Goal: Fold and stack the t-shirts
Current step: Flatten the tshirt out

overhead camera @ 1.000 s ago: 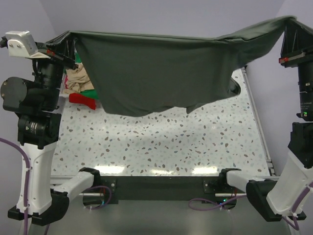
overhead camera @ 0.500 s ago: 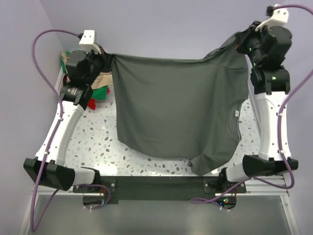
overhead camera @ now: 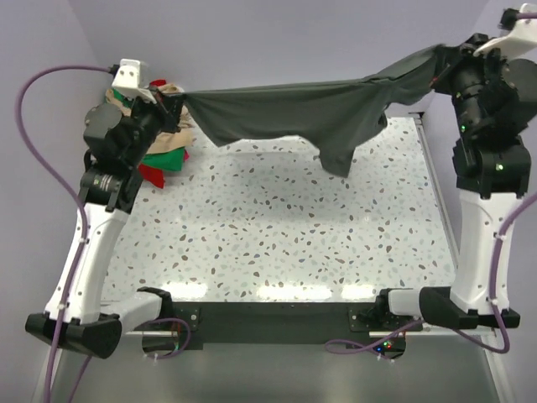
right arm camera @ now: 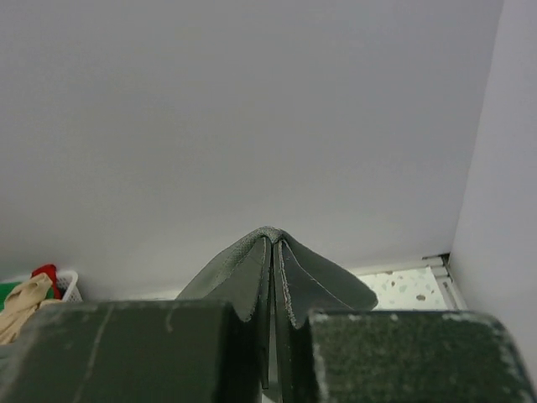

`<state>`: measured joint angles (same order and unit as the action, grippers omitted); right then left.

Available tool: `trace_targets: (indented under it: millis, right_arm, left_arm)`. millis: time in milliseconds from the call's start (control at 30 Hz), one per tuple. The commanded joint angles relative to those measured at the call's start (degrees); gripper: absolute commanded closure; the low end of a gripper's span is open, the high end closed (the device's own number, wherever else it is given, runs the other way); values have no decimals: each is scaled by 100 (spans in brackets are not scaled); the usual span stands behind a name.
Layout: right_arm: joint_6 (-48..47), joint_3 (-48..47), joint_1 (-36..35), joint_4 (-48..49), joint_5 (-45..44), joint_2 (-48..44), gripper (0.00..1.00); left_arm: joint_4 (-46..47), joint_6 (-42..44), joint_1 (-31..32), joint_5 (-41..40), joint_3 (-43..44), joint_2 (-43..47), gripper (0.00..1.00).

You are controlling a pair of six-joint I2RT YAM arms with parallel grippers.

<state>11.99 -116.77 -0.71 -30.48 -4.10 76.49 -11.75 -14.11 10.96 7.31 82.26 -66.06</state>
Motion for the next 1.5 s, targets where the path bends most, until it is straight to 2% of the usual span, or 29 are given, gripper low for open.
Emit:
trace_targets:
  millis: [0, 233, 367, 467, 667, 867, 900, 967, 1000, 1067, 1100, 1167, 1200, 1267, 1367, 1467]
  right_arm:
    - [-311, -443, 27, 499, -284, -485, 100]
    - [-548, -1048, 27, 517, -399, -732, 100]
    - [-592, -1199, 27, 543, -364, -679, 100]
    - [-627, -954, 27, 683, -372, -548, 100]
    - [-628, -49, 27, 938, -346, 58, 100]
    - [-496, 533, 53, 1167, -337, 1516, 100]
    - [-470, 498, 53, 1097, -389, 1753, 100]
    - [-391, 287, 45, 1018, -372, 2544, 100]
    - [-355, 217, 53, 939, -346, 2825, 88]
    - [-268, -239, 53, 746, -259, 3633, 63]
    - [-232, -415, 45, 519, -241, 3863, 27]
    - [-153, -890, 53, 263, -153, 4382, 6]
    - [-127, -970, 53, 114, -118, 4444, 2]
    - [-100, -708, 53, 112, -13, 4306, 1]
    - [-22, 231, 36, 305, 110, 3892, 1]
    - [75, 1259, 27, 349, 260, 3165, 1]
  left_arm:
    - [129, 162, 3, 192, 202, 540, 100]
    - [-458, 365, 3, 17, 870, 850, 100]
    - [-697, 348, 3, -177, 1415, 639, 100]
    - [-697, 347, 3, -221, 1416, 384, 100]
    - [-320, 584, 3, -45, 917, -485, 100]
    - [585, 875, -41, -203, 422, -1996, 100]
    - [647, 883, -50, -230, 501, -2555, 94]
    - [744, 901, -50, -186, 895, -3147, 72]
    - [753, 788, -50, -177, 1062, -3680, 52]
    - [744, 682, -24, 76, 1555, -4132, 46]
    - [692, 612, 11, 104, 1713, -4438, 39]
    - [446, 602, 195, 25, 2065, -4617, 31]
    - [350, 620, 265, -27, 2110, -4661, 26]
    - [208, 620, 529, -28, 1944, -4583, 24]
    - [-11, 419, 889, -116, 1277, -4267, 23]
    - [-336, -474, 1118, -256, 329, -3880, 23]
